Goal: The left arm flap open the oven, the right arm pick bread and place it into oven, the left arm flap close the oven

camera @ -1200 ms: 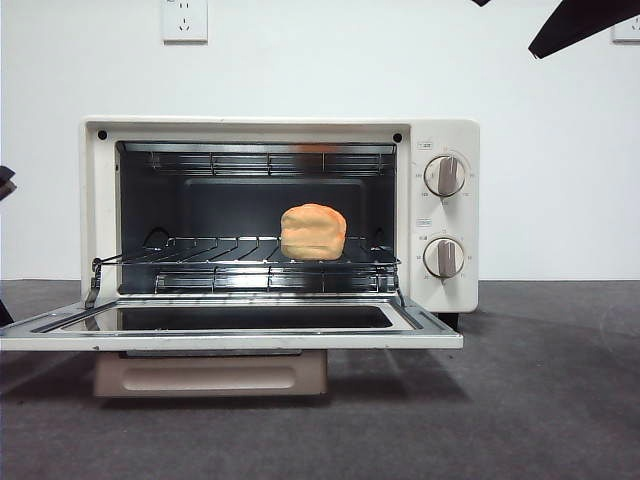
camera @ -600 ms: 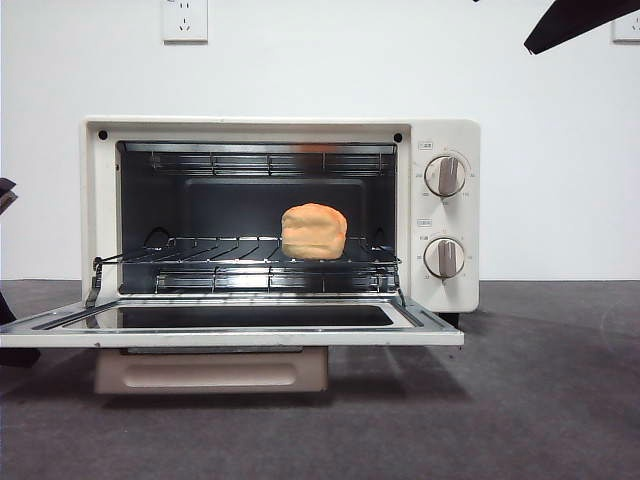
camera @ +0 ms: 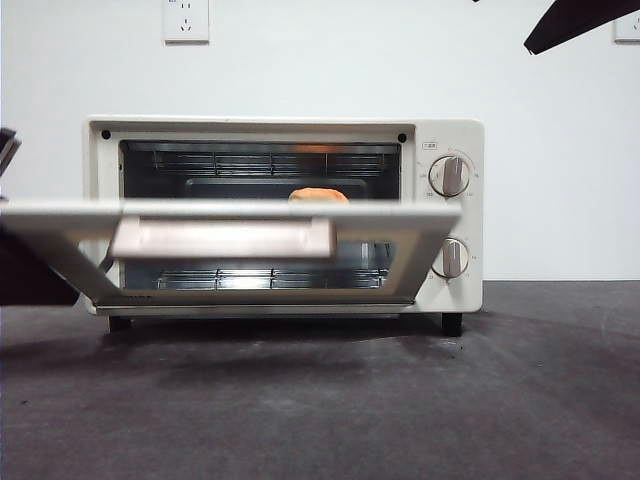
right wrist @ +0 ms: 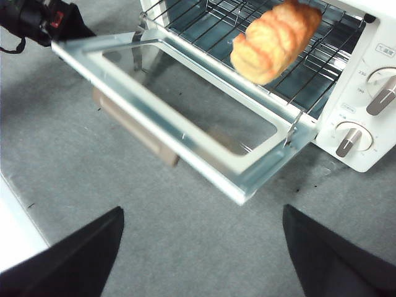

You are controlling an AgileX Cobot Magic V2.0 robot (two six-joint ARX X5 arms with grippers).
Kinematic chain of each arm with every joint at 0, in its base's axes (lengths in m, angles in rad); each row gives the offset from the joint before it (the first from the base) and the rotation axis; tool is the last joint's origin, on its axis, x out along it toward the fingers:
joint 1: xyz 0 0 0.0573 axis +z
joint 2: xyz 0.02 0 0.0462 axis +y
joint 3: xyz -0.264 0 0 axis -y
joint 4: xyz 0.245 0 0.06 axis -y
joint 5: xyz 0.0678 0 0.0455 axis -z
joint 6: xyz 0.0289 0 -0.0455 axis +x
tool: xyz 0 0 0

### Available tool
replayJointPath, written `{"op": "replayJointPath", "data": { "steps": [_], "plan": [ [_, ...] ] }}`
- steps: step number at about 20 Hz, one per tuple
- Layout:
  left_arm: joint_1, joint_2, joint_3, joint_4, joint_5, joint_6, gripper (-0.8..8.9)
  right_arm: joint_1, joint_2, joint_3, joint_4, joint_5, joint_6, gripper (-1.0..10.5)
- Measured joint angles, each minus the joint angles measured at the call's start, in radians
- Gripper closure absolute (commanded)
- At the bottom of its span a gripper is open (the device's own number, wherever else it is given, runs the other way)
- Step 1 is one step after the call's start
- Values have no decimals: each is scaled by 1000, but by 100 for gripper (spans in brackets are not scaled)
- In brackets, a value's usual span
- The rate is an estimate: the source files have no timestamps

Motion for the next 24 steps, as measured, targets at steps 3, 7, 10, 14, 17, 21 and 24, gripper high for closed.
{"op": "replayJointPath", "data": {
  "steps": [3,7,10,14,17,21,24],
  "plan": [
    [-5,0,0,100,14,-54,799,0,0,0,0,0,0,537],
    [6,0,0,245,19,-131,799,0,0,0,0,0,0,537],
    [34,0,0,314,-2,-172,799,0,0,0,0,0,0,537],
    [45,0,1,373,-43,-191,799,0,0,0,0,0,0,537],
    [45,0,1,385,-44,-193,798,0,0,0,6,0,0,537],
    [45,-2,1,378,-35,-193,797,0,0,0,14,4,0,537],
    [33,-26,1,337,-39,-192,797,0,0,0,15,22,0,537]
  ]
}}
